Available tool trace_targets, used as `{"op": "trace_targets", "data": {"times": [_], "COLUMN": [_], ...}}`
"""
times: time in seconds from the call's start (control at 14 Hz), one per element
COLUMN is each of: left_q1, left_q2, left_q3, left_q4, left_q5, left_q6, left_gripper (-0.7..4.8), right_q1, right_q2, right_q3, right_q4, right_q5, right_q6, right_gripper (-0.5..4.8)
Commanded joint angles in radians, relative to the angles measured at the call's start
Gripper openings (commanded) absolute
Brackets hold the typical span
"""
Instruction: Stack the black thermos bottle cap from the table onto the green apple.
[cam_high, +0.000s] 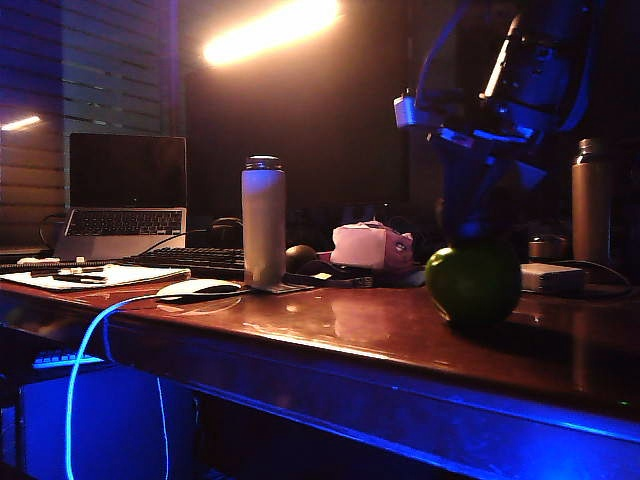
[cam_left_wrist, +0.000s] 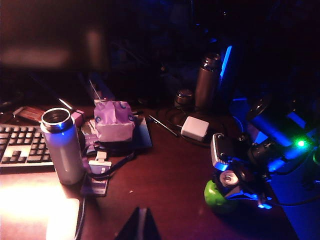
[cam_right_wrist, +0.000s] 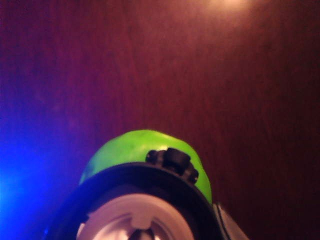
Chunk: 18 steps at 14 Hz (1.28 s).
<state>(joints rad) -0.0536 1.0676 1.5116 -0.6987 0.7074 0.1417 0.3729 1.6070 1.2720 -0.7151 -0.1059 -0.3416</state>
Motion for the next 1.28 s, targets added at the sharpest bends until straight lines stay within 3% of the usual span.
{"op": "trace_targets", "data": {"times": [0.07, 1.28], "left_q1": [0.0, 0.0], "left_q2": [-0.003, -0.002], "left_q3": [0.005, 0.005], "left_q4": [-0.002, -0.002], "left_q5": [0.009, 0.008], "left_q6": [0.0, 0.0], "left_gripper": [-0.03, -0.03], "right_q1": [0.001, 0.002], "right_q2": [0.0, -0.004], "right_q3": [-0.017, -0.017], "right_q4": [0.05, 0.053], "right_q5": [-0.004, 0.017], "right_q6": [-0.003, -0.004], "right_gripper": [2.91, 2.92]}}
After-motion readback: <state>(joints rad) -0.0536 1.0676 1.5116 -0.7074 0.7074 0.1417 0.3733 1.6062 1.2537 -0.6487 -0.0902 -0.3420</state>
